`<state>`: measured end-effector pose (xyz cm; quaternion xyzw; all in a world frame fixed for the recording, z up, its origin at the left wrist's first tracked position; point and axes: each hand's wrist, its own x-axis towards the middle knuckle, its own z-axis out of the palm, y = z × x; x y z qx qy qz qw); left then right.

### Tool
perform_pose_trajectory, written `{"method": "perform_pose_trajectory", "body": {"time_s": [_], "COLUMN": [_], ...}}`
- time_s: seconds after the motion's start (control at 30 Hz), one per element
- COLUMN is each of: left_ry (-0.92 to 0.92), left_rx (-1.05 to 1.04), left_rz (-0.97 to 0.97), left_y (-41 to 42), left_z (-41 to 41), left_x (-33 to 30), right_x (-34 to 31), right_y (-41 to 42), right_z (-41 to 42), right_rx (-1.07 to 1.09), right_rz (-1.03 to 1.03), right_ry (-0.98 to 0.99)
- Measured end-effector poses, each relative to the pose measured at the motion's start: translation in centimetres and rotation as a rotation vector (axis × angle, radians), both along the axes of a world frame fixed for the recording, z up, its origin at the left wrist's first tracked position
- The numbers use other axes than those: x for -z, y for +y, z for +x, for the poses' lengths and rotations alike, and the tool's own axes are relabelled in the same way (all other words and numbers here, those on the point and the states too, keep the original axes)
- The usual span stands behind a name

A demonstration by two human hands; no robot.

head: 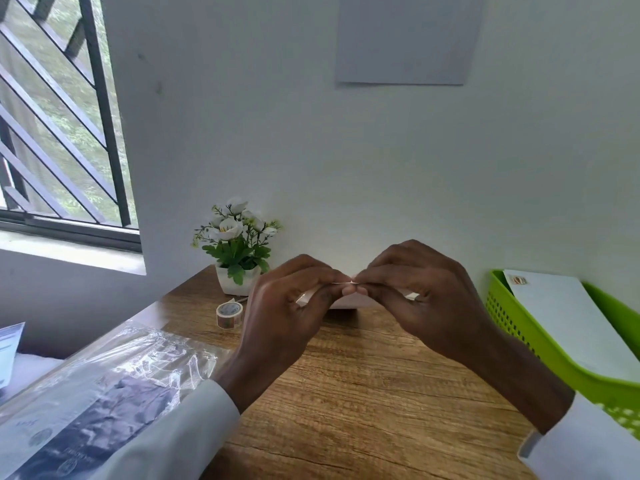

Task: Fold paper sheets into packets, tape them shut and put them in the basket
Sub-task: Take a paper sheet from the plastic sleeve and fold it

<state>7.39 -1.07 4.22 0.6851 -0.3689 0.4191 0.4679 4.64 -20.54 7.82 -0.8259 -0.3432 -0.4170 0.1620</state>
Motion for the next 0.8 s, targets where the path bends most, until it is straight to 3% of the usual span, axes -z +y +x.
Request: {"method": "perform_pose_trajectory", "body": {"time_s": [0.53,0.8], "left_ry": [0.069,0.092], "left_rx": [-0.008,0.077], "left_rz": [-0.164,-0.047], "left_y": [1.1,1.9], "left_z": [-0.1,0.7], "left_x": [-1.1,-1.2], "right_x": [-0.8,-2.5], "right_y": [-3.2,-1.4], "right_z": [0.8,-0.9], "right_rx": [-0.064,-0.163], "right_rz": [0.290,0.551], "right_ry": [0.153,0.304]}}
